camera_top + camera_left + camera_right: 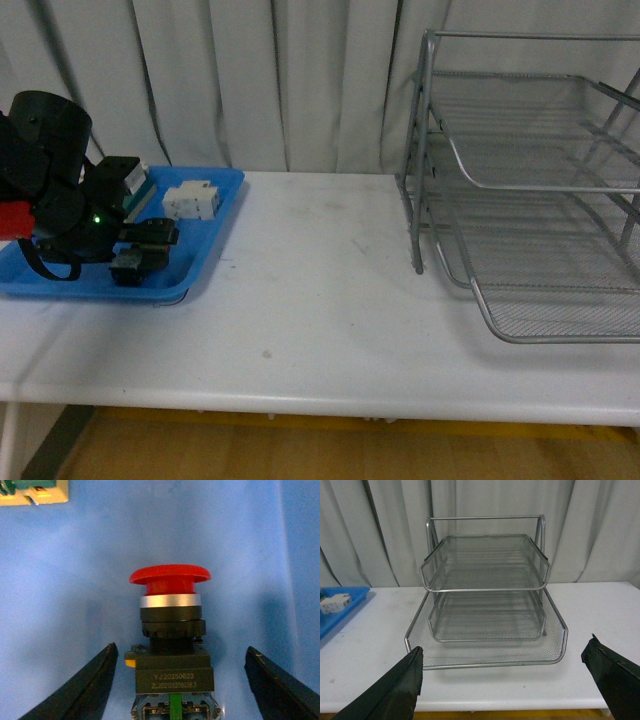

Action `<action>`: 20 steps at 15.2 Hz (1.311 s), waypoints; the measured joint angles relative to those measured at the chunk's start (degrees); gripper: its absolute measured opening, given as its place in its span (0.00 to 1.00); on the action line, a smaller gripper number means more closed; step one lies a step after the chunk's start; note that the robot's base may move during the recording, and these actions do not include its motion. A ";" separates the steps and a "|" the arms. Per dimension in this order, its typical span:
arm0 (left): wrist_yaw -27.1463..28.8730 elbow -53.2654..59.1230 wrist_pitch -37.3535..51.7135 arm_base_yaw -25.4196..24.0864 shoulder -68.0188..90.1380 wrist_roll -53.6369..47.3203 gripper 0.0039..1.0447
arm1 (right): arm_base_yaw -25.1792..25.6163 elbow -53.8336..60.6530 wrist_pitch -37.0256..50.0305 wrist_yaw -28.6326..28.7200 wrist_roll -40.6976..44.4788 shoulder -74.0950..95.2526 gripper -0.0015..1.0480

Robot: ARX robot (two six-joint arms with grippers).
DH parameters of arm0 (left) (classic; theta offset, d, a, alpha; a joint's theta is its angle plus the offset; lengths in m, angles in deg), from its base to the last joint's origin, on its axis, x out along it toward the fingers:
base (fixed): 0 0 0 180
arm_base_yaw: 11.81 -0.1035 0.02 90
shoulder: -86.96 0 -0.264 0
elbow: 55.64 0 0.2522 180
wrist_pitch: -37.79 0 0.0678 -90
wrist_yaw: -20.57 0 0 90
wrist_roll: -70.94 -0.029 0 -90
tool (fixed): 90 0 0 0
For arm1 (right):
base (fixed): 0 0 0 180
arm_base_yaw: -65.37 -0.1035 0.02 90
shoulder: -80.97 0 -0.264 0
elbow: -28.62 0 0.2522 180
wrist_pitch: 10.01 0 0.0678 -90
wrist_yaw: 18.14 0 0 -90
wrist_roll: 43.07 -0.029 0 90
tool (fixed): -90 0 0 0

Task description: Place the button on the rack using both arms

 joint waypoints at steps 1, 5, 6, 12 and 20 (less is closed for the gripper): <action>0.17 0.00 -0.04 0.37 0.35 -0.11 0.67 | 0.00 0.00 0.00 0.00 0.00 0.00 0.94; 0.50 -0.11 0.02 0.46 0.63 -1.07 0.35 | 0.00 0.00 0.00 0.00 0.00 0.00 0.94; 0.48 -0.11 0.15 0.46 0.57 -1.05 0.34 | 0.00 0.00 0.00 0.00 0.00 0.00 0.94; -2.01 15.43 12.24 2.10 -19.15 -1.20 0.34 | 0.00 0.00 0.00 0.00 0.00 0.00 0.94; -4.33 58.31 18.78 -0.85 -61.70 -1.44 0.34 | 0.00 0.00 0.00 0.00 0.00 0.00 0.94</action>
